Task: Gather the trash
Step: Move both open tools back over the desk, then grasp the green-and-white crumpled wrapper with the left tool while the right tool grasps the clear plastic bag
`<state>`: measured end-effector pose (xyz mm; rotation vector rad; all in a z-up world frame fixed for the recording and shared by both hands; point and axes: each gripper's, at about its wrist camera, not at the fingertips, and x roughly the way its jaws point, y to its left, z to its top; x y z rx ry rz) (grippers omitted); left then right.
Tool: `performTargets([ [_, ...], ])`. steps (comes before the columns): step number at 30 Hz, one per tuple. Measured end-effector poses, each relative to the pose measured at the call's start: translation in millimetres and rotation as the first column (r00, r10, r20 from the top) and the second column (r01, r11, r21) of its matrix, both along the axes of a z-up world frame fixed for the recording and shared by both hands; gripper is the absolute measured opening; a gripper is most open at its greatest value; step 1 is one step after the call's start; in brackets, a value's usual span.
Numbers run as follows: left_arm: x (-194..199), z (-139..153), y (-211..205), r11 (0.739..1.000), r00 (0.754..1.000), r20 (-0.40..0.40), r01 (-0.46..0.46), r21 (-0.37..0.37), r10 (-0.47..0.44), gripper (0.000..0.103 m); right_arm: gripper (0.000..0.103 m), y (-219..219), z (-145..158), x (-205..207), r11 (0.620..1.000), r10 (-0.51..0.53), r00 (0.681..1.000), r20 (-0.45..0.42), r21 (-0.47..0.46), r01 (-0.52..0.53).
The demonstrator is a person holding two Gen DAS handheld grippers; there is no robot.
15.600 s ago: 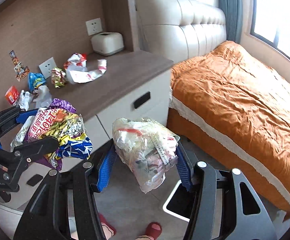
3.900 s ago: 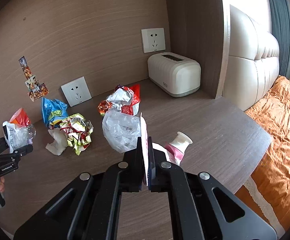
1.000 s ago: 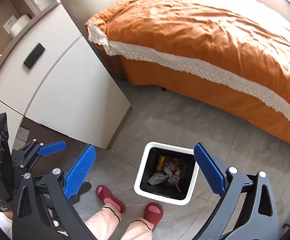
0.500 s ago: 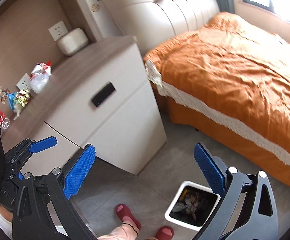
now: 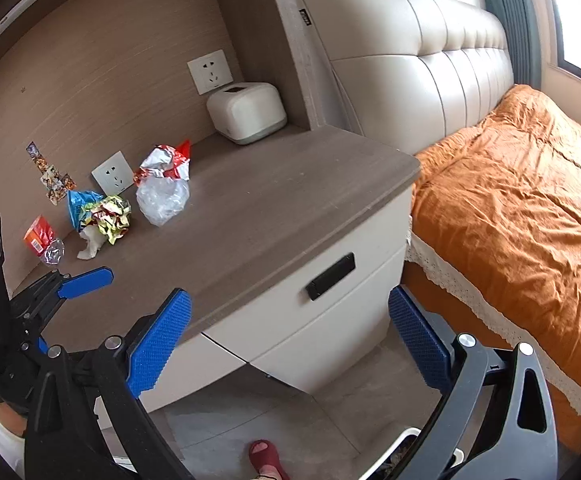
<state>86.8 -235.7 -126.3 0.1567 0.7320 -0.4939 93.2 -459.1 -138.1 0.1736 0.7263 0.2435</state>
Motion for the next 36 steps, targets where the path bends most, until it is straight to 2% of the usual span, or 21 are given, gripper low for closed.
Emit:
performTargets([
  [8,25,13,49,0.998,0.997,0.031,-0.065,0.015,0.065,0.098,0.099,52,16,36,0.997,0.076,0.996,0.034,-0.008,-0.076],
  [19,66,21,119,0.988,0.987,0.067,-0.15,0.033,0.147,0.098,0.099,123,22,85,0.987,0.162,0.985,0.054,-0.015,-0.162],
  [26,106,13,151,0.981,0.981,0.078,-0.183,0.07,0.177,0.098,0.099,165,16,123,0.982,0.188,0.982,0.036,-0.019,-0.187],
  [31,136,4,164,0.985,0.987,0.051,-0.155,0.072,0.151,0.098,0.099,188,11,151,0.979,0.2,0.979,0.023,-0.042,-0.199],
  [36,156,-15,161,0.988,0.992,-0.013,-0.123,0.092,0.125,0.098,0.099,212,-5,178,0.974,0.206,0.978,-0.025,-0.094,-0.207],
])
